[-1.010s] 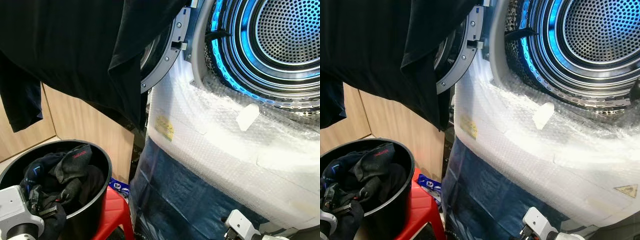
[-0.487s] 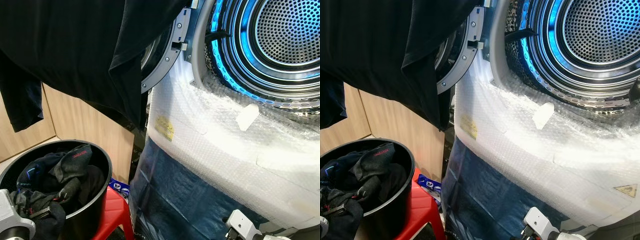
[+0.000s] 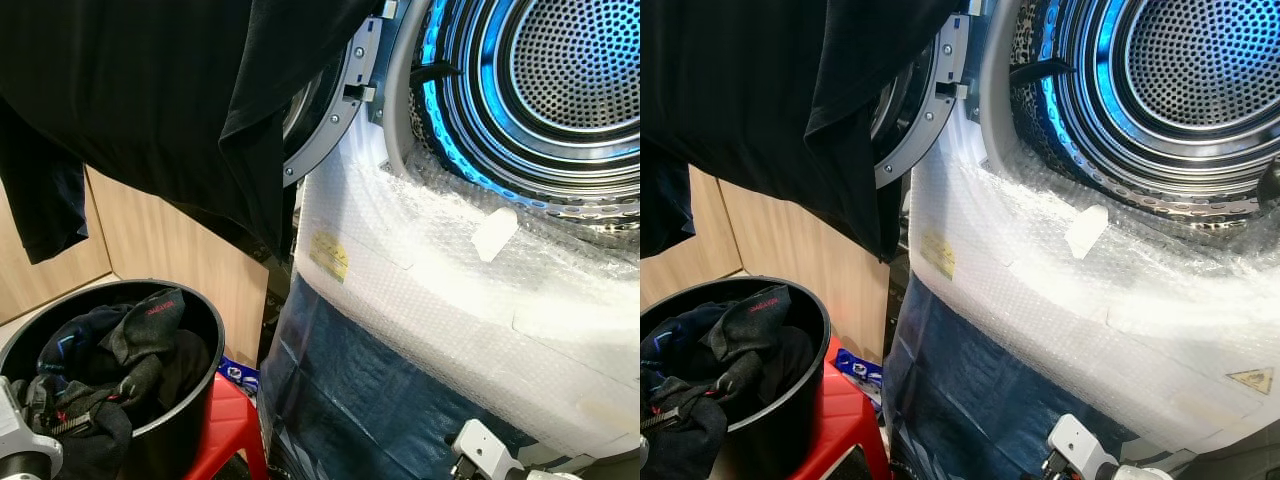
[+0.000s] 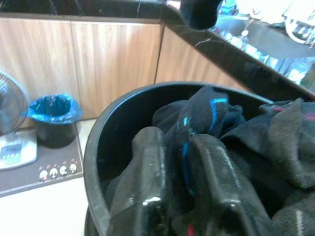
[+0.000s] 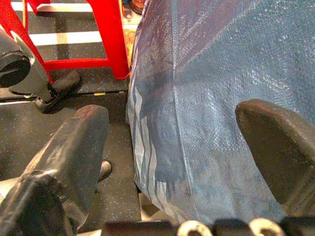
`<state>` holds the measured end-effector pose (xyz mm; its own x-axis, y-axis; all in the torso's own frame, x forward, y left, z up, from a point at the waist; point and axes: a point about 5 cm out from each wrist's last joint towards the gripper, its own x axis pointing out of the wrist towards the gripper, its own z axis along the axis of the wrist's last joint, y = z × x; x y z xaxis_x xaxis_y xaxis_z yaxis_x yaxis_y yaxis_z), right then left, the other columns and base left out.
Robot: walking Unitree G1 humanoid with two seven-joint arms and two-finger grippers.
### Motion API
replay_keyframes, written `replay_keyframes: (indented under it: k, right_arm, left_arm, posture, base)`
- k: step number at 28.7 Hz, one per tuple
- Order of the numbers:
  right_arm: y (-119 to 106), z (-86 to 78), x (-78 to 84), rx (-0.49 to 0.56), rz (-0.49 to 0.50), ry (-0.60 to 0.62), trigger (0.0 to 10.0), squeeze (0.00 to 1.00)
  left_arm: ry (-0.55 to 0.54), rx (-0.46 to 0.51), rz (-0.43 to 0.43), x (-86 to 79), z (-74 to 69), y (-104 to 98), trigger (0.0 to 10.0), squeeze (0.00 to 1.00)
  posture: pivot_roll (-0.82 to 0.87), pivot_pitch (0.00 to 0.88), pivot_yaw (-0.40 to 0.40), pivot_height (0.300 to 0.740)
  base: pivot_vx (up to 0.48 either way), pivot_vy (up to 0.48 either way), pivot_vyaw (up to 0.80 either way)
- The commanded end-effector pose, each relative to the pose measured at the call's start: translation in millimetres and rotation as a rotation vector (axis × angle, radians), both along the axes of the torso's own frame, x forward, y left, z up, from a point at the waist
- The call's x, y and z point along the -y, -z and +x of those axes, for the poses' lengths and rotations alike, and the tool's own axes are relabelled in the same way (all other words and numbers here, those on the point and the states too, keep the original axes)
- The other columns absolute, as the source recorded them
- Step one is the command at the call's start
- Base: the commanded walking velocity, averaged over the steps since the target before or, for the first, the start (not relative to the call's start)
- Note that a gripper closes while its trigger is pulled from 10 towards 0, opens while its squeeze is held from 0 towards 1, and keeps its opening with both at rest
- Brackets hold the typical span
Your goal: Clothes washing
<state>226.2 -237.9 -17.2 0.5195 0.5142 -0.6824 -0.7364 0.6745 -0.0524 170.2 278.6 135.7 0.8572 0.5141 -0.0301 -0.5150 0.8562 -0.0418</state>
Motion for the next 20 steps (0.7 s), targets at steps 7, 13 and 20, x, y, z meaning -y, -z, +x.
replay_keyframes:
  k: [7,13,20]
  right_arm:
    - [-5,1.8,6.7,0.019,-0.006,0.015,10.0,0.00]
    - [-5,1.6,6.1,0.020,-0.002,0.016,10.0,0.00]
    - [-5,1.8,5.4,0.025,0.001,0.021,10.0,0.00]
  left_arm:
    - [0.057,-0.041,-0.006,-1.3,1.5,11,10.0,1.00]
    - [0.084,-0.080,-0.027,-2.7,1.2,21,10.0,1.00]
    - [0.105,-0.108,-0.019,-11.9,3.3,28,10.0,1.00]
  posture:
    - [0.16,0.000,-0.150,0.740]
    - [0.16,0.000,-0.145,0.740]
    - [0.16,0.000,-0.141,0.740]
  base:
    - [0.000,0.000,0.00]
    - [0.000,0.000,0.00]
    - [0.000,0.000,0.00]
